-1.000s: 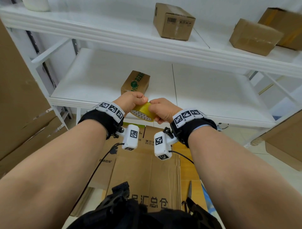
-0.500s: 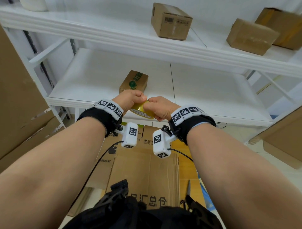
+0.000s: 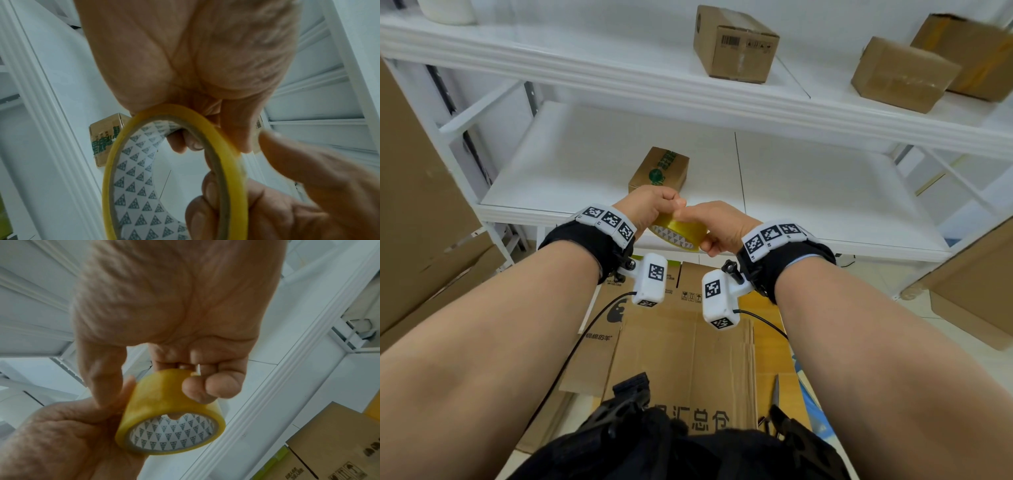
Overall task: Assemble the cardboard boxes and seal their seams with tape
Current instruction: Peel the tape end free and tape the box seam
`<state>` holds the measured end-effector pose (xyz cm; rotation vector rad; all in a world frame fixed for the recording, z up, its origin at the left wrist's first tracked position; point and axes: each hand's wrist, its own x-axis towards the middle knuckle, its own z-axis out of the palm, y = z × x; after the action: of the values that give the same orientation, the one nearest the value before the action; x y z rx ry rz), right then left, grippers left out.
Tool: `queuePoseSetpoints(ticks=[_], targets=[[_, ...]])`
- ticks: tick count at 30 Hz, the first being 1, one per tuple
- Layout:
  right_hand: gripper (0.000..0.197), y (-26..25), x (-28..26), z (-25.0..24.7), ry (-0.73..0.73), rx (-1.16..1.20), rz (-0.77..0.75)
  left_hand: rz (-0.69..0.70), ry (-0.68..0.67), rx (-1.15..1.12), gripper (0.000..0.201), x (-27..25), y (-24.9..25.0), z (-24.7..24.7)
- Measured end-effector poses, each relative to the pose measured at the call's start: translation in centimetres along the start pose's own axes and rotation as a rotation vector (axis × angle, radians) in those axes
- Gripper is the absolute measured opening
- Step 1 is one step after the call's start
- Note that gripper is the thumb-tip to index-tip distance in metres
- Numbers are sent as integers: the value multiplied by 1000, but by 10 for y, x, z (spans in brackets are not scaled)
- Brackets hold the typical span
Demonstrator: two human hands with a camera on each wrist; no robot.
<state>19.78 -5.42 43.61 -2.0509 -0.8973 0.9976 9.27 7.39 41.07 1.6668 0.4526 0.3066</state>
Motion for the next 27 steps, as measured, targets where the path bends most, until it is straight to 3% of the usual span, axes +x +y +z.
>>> queuePoseSetpoints(ticks=[3,9,15,19,27], targets=[[42,0,0,-2,-16,-77,-45,-8,6,-21,24,-1,0,1],[20,4,-3,1,-71,54,1,-35,-3,-50,25,-4,-6,0],[15,5,-4,3,-51,149,44,-4,97,-89,7,-1,-11,1],[20,3,-6,0,-15,315,41,-9,227,-106,11,2,-18,-3],[30,-9,-8,1,38,426,91,24,240,-87,21,1,-22,3]])
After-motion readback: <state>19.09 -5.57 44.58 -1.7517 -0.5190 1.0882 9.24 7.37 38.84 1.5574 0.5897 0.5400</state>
